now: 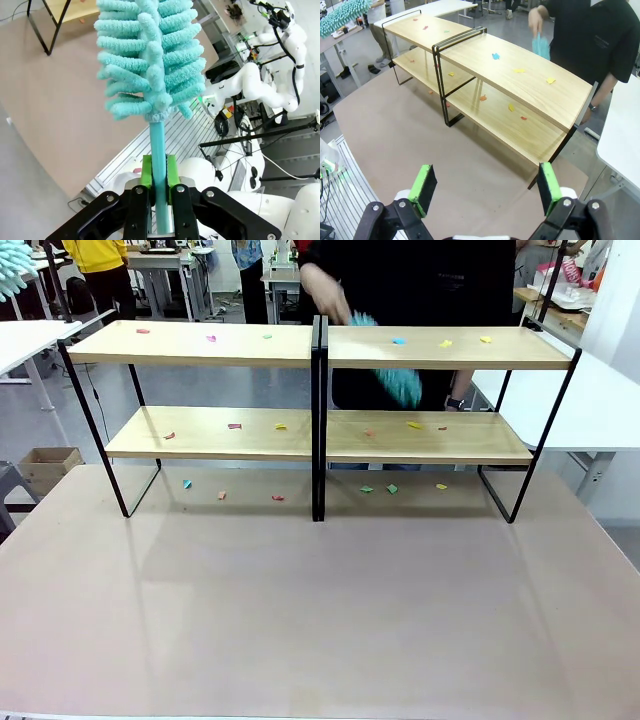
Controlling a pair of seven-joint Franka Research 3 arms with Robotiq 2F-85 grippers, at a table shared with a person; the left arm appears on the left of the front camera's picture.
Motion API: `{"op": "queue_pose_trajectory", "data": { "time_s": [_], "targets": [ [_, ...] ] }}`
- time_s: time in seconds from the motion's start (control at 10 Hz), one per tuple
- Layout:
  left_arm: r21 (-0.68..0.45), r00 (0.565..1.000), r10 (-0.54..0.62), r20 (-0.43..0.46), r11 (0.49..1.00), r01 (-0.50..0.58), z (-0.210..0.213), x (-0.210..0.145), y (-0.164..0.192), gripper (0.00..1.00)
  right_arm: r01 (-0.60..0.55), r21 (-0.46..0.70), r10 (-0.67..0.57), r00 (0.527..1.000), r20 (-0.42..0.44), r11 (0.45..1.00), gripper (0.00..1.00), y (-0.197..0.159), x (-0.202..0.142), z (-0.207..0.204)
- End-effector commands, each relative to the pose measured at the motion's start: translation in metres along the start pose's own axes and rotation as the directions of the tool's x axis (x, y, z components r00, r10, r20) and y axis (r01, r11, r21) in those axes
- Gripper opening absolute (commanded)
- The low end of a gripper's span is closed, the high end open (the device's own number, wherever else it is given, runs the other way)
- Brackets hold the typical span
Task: Clean the shelves.
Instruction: Clean a randomly selected level of the Shelf with the Duster.
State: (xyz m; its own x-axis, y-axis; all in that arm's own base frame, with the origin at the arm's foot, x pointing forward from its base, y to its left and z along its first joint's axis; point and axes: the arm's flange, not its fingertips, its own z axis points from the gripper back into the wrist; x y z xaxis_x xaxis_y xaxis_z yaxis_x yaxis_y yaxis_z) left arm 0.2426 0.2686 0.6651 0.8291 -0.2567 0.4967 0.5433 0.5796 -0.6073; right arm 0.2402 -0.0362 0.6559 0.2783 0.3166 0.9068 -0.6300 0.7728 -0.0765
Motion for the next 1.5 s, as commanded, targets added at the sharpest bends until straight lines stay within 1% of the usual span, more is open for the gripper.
{"op": "queue_pose_trajectory", "data": {
  "time_s": [0.0,0.1,0.2,0.3,0.4,0.5,0.6,0.7,0.8,0.9,1.0,1.1,1.2,1.3,1.4],
  "targets": [
    [-0.011,1.0,-0.003,0.015,1.0,0.003,0.002,0.003,-0.005,0.0,-0.002,0.006,0.002,1.0,0.004,1.0,1.0,0.0,0.0,0.0],
    [0.0,1.0,0.0,0.0,1.0,0.0,0.0,0.0,0.0,0.13,-0.002,0.006,0.002,1.0,0.004,1.0,1.0,0.0,0.0,0.0],
    [0.065,0.999,-0.029,-0.029,0.997,0.031,-0.016,0.021,-0.015,0.13,-0.002,0.006,0.002,1.0,0.004,1.0,1.0,0.0,0.0,0.0],
    [0.136,0.999,-0.032,-0.005,0.99,0.032,-0.027,0.042,-0.026,0.13,-0.002,0.006,0.002,1.0,0.004,1.0,1.0,0.0,0.0,0.0],
    [0.098,0.998,-0.056,0.007,0.994,0.055,-0.028,0.058,-0.031,0.13,-0.002,0.006,0.002,1.0,0.004,1.0,1.0,0.0,0.0,0.0],
    [0.043,0.999,-0.053,0.005,0.998,0.052,-0.018,0.061,-0.027,0.13,-0.002,0.006,0.002,1.0,0.004,1.0,1.0,0.0,0.0,0.0],
    [0.042,1.0,-0.011,0.016,0.999,0.011,-0.005,0.055,-0.01,0.13,-0.002,0.006,0.002,1.0,0.004,1.0,1.0,0.0,0.0,0.0],
    [0.028,1.0,0.012,0.005,1.0,-0.012,0.009,0.039,0.005,0.13,-0.002,0.006,0.002,1.0,0.004,1.0,1.0,0.0,0.0,0.0],
    [0.03,0.997,0.053,0.047,0.998,-0.055,0.032,0.016,0.017,0.13,-0.002,0.006,0.002,1.0,0.004,1.0,1.0,0.0,0.0,0.0],
    [0.045,0.99,0.095,0.102,0.994,-0.1,0.053,-0.007,0.022,0.13,-0.002,0.006,0.002,1.0,0.004,1.0,1.0,0.0,0.0,0.0],
    [0.028,0.99,0.087,0.116,0.996,-0.091,0.059,-0.016,0.02,0.13,-0.002,0.006,0.002,1.0,0.004,1.0,1.0,0.0,0.0,0.0],
    [0.046,0.99,0.08,0.117,0.995,-0.086,0.057,-0.016,0.015,0.13,-0.002,0.006,0.002,1.0,0.004,1.0,1.0,0.0,0.0,0.0],
    [0.122,0.981,0.116,0.158,0.983,-0.136,0.052,-0.007,0.013,0.13,-0.002,0.006,0.002,1.0,0.004,1.0,1.0,0.0,0.0,0.0],
    [0.101,0.984,0.12,0.134,0.986,-0.134,0.049,0.0,0.013,0.13,-0.002,0.006,0.002,1.0,0.004,1.0,1.0,0.0,0.0,0.0],
    [0.108,0.984,0.119,0.128,0.985,-0.134,0.045,0.004,0.012,0.13,-0.002,0.006,0.002,1.0,0.004,1.0,1.0,0.0,0.0,0.0]
  ]
}}
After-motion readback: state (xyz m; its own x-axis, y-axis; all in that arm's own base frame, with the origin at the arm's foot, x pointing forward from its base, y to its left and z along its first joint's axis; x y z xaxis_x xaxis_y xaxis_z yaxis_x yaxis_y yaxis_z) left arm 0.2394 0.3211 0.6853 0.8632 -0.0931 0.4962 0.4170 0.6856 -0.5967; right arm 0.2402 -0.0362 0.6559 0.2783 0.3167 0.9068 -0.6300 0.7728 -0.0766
